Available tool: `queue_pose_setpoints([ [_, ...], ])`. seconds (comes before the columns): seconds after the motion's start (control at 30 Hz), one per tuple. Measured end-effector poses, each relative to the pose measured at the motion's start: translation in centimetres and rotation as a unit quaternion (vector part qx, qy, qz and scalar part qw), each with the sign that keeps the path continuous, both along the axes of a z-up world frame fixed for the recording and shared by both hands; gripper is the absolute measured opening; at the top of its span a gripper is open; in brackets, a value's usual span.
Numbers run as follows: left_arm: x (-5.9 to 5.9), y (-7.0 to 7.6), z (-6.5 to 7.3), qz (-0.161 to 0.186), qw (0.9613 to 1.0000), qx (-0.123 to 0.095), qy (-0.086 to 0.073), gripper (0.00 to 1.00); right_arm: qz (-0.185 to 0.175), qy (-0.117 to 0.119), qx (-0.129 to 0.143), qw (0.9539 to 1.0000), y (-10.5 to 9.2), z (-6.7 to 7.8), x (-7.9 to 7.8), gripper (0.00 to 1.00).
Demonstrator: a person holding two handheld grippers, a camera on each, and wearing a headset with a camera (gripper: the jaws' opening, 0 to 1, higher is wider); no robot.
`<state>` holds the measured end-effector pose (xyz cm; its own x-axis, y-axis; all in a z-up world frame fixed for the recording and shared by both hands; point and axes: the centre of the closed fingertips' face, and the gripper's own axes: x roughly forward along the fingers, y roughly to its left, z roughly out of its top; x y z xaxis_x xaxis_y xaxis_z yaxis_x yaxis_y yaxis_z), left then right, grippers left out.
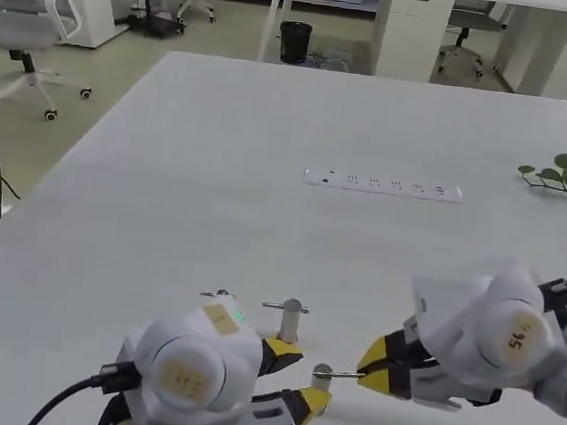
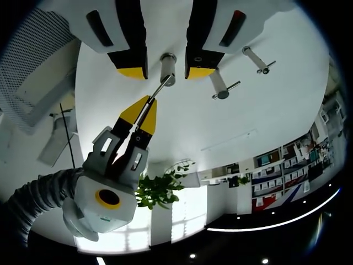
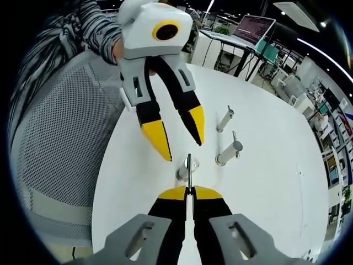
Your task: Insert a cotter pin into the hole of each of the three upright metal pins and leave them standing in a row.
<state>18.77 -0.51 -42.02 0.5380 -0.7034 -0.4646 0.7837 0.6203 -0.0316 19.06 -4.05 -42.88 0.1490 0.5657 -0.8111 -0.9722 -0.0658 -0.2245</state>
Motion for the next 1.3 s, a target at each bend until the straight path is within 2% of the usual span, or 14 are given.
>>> queue_pose_setpoints([
  [0.2,0.3,0.0,-0.7,0.003,0.9999,0.013,0.003,0.26,0.001,-0.002,0.0,1.0,0.0,-0.2,0.0,0.0],
  [0.33,0.2,-0.4,-0.8,0.001,0.9999,0.015,0.0,0.25,-0.001,-0.004,-0.003,1.0,-0.3,-0.6,0.0,0.0],
  [0.57,0.4,-0.8,-0.8,-0.002,0.9999,0.016,-0.001,0.16,-0.007,0.0,0.0,1.0,-0.6,-1.2,-0.1,0.0],
  [1.3,0.5,-0.7,-1.3,-0.002,0.9998,0.02,0.009,0.2,-0.017,-0.01,0.018,0.9996,-0.6,-2.3,0.6,0.0],
])
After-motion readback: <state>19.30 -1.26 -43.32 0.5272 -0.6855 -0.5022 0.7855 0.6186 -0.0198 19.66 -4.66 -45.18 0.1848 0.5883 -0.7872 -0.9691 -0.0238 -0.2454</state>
